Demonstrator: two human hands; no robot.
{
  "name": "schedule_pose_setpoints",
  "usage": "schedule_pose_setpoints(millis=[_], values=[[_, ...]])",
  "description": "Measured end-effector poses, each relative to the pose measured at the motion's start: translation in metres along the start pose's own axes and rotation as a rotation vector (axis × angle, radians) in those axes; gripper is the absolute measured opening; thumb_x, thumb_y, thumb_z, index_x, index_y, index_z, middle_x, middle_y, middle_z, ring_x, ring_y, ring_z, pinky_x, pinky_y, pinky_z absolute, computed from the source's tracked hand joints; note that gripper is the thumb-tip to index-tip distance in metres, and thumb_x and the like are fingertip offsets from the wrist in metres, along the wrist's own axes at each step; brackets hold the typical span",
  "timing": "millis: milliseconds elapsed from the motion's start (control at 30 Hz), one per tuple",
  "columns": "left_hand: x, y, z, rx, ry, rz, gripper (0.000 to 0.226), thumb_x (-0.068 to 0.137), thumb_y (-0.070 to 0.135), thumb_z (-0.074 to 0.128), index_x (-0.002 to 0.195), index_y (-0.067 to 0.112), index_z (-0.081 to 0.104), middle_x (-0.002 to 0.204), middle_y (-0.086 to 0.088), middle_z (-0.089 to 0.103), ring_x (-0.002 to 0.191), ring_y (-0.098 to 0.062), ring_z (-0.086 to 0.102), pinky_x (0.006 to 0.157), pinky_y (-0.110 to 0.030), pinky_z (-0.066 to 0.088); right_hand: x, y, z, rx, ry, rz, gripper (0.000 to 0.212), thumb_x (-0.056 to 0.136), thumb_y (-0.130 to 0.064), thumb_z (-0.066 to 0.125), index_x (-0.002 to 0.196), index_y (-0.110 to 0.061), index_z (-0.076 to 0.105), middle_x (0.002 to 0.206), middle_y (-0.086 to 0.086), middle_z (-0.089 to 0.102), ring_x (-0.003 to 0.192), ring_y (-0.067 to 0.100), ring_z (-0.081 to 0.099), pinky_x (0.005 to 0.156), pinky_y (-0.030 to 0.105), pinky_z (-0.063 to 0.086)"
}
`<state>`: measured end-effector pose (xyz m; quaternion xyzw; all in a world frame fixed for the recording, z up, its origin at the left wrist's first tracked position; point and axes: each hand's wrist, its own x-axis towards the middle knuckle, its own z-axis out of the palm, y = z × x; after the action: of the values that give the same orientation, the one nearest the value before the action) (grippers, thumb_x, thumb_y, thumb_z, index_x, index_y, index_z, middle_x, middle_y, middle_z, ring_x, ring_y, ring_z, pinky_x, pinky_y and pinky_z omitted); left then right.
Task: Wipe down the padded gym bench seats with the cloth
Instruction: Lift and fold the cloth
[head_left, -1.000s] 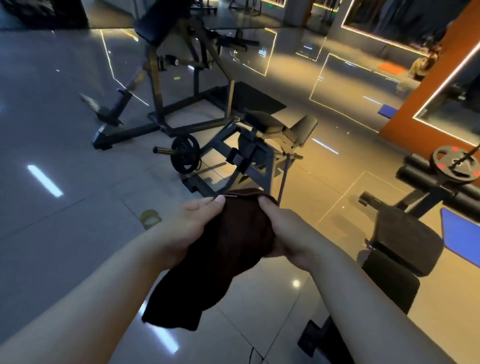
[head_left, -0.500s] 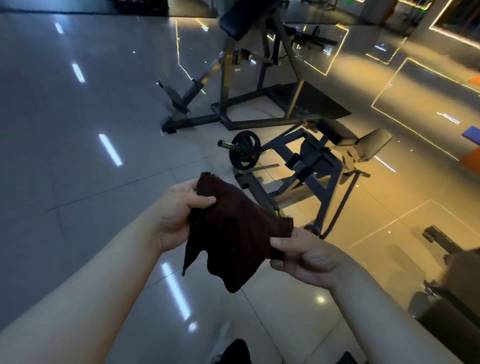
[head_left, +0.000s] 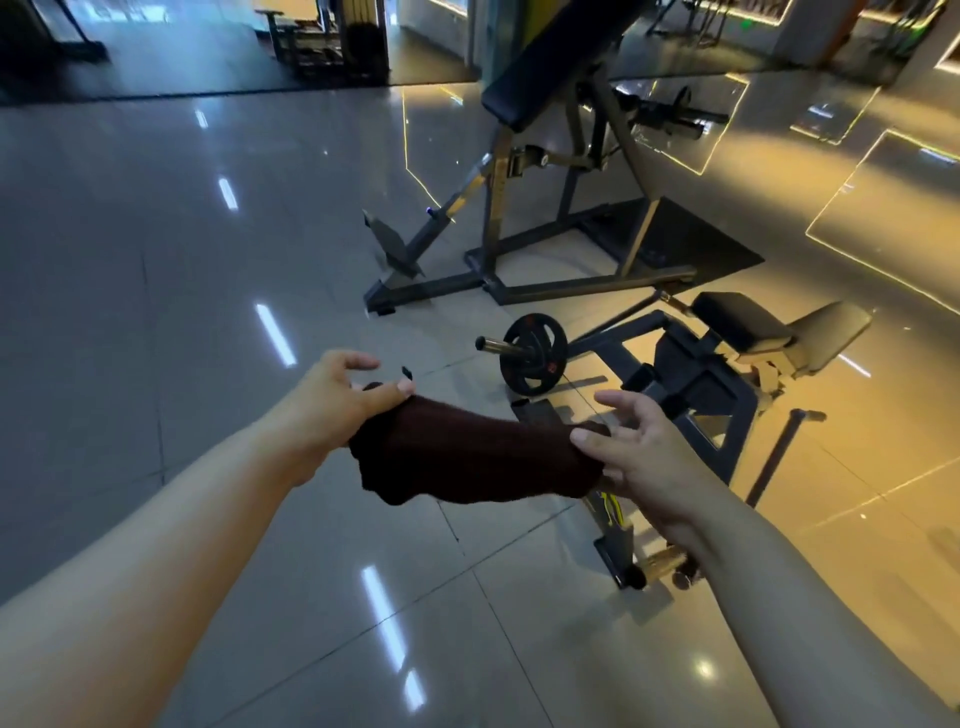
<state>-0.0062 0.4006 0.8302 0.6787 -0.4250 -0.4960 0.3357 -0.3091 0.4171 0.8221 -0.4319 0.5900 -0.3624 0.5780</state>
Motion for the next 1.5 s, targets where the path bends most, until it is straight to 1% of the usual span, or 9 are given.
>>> schedule_pose_setpoints(millis=[200,367,533,733,967,1067,1200,1333,1500], values=[[0.057,0.017,-0.032,-0.004,0.022,0.171,0.022,0.08,0.029,0.081,0.095,0.018,0.07,0.086,-0.004,0.07,0.087,-0.023,0.068,0.073,-0.035,0.056,0.033,-0.028,0.013,-0.129,0.04,-0.114,0.028,0.089,-0.006,0.073,0.111,-0.023,0.074,0.114,0.007,0.068,0.103,0.021,0.068,0.075,0.026,0.059],[0.097,0.023,-0.069,0.247,-0.114,0.253,0.028,0.08,0.013,0.081,0.1,0.031,0.073,0.1,0.005,0.072,0.096,-0.009,0.067,0.082,-0.02,0.05,0.065,-0.045,0.043,-0.677,0.181,-0.25,0.02,0.09,-0.025,0.075,0.092,-0.044,0.067,0.097,-0.015,0.065,0.097,0.007,0.061,0.089,0.037,0.053],[0.135,0.029,-0.104,0.476,-0.118,0.346,0.013,0.094,0.025,0.066,0.086,0.017,0.073,0.09,-0.003,0.068,0.08,-0.011,0.061,0.066,-0.022,0.046,0.098,-0.046,0.1,-0.848,0.324,-0.212,0.019,0.095,-0.043,0.062,0.081,-0.03,0.065,0.103,-0.002,0.057,0.1,0.016,0.056,0.086,0.038,0.052],[0.17,0.047,-0.121,0.293,-0.255,0.241,0.025,0.096,0.031,0.063,0.075,0.018,0.068,0.071,0.001,0.067,0.072,-0.017,0.065,0.066,-0.03,0.054,0.138,-0.063,0.199,-0.523,0.386,-0.154,0.036,0.098,-0.044,0.058,0.074,-0.017,0.057,0.071,0.0,0.056,0.069,0.017,0.055,0.063,0.033,0.042],[0.209,0.05,-0.113,-0.131,-0.653,0.039,0.042,0.102,0.026,0.036,0.105,0.001,0.071,0.093,-0.016,0.076,0.083,-0.028,0.072,0.078,-0.038,0.058,0.174,-0.07,0.261,-0.195,0.134,-0.113,0.027,0.088,-0.041,0.076,0.11,-0.031,0.064,0.104,-0.007,0.072,0.097,0.005,0.069,0.085,0.026,0.057],[0.252,0.051,-0.12,-0.04,-0.597,0.19,0.029,0.087,0.016,0.056,0.113,0.011,0.068,0.103,-0.008,0.074,0.1,-0.027,0.069,0.092,-0.04,0.053,0.203,-0.071,0.255,-0.196,0.139,-0.098,0.026,0.088,-0.017,0.077,0.11,-0.023,0.065,0.105,-0.001,0.074,0.101,0.011,0.07,0.09,0.033,0.058],[0.305,0.052,-0.117,0.442,-0.771,0.458,0.049,0.085,0.024,0.076,0.128,0.033,0.057,0.122,0.022,0.053,0.111,0.009,0.05,0.095,-0.009,0.038,0.247,-0.083,0.246,-0.24,0.055,-0.091,0.021,0.09,-0.005,0.072,0.105,-0.019,0.069,0.096,0.002,0.076,0.09,0.014,0.074,0.08,0.032,0.061],[0.359,0.057,-0.105,0.448,-0.801,0.358,0.025,0.09,0.036,0.072,0.103,0.015,0.069,0.101,-0.01,0.071,0.096,-0.021,0.068,0.091,-0.046,0.055,0.288,-0.088,0.228,-0.098,0.098,-0.047,0.024,0.091,-0.02,0.074,0.113,-0.02,0.064,0.101,-0.002,0.077,0.092,0.014,0.074,0.085,0.037,0.061],[0.404,0.055,-0.083,0.326,-0.823,0.273,0.022,0.1,0.038,0.056,0.103,0.019,0.066,0.098,-0.014,0.07,0.093,-0.03,0.069,0.082,-0.047,0.057,0.325,-0.055,0.209,-0.25,-0.168,0.129,0.025,0.088,-0.036,0.077,0.11,-0.028,0.072,0.107,-0.005,0.074,0.1,0.005,0.068,0.086,0.023,0.053]])
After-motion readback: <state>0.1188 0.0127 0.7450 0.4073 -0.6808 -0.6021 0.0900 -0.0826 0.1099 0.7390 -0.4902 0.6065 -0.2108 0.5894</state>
